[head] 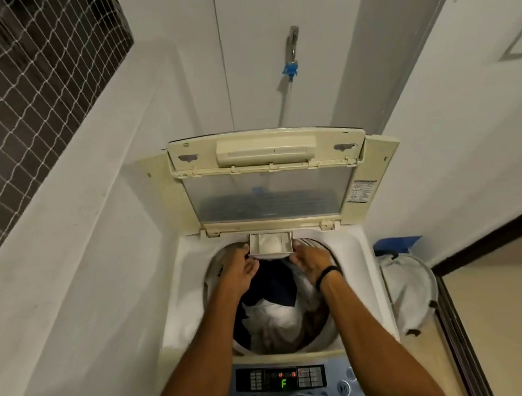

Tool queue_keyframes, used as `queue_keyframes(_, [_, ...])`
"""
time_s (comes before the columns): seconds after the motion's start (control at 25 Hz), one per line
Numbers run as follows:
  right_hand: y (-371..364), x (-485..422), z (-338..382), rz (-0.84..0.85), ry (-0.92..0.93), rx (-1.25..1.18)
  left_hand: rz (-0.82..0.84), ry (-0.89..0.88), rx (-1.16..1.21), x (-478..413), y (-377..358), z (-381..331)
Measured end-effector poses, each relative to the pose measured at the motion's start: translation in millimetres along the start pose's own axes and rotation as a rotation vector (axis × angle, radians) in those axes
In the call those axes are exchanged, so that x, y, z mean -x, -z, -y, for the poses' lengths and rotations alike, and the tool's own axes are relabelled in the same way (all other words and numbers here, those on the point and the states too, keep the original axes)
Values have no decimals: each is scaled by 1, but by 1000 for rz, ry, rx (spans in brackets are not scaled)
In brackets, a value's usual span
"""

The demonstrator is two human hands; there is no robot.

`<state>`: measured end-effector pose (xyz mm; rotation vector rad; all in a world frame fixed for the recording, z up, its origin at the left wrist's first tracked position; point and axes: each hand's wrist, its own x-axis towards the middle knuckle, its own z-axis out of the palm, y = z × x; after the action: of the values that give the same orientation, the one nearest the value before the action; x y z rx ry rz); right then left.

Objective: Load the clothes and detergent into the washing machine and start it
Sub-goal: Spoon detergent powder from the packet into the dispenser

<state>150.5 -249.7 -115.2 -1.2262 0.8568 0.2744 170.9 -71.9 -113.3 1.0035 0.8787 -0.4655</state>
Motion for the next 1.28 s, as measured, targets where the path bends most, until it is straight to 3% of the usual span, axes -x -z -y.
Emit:
queue_keyframes(0.2, [-12, -60, -39, 30, -206, -191, 22, 128, -6, -62, -1, 15])
queue_keyframes(0.36, [-18, -78, -45, 22, -243, -342, 17, 143, 11, -90, -2, 23])
queue_keyframes(0.8, [-33, -90, -30, -120, -158, -434, -102, 75, 157, -111, -24, 20])
queue_keyframes(1.28, [-38, -108, -39, -140, -116, -352, -46, -36, 151, -115, -30, 13])
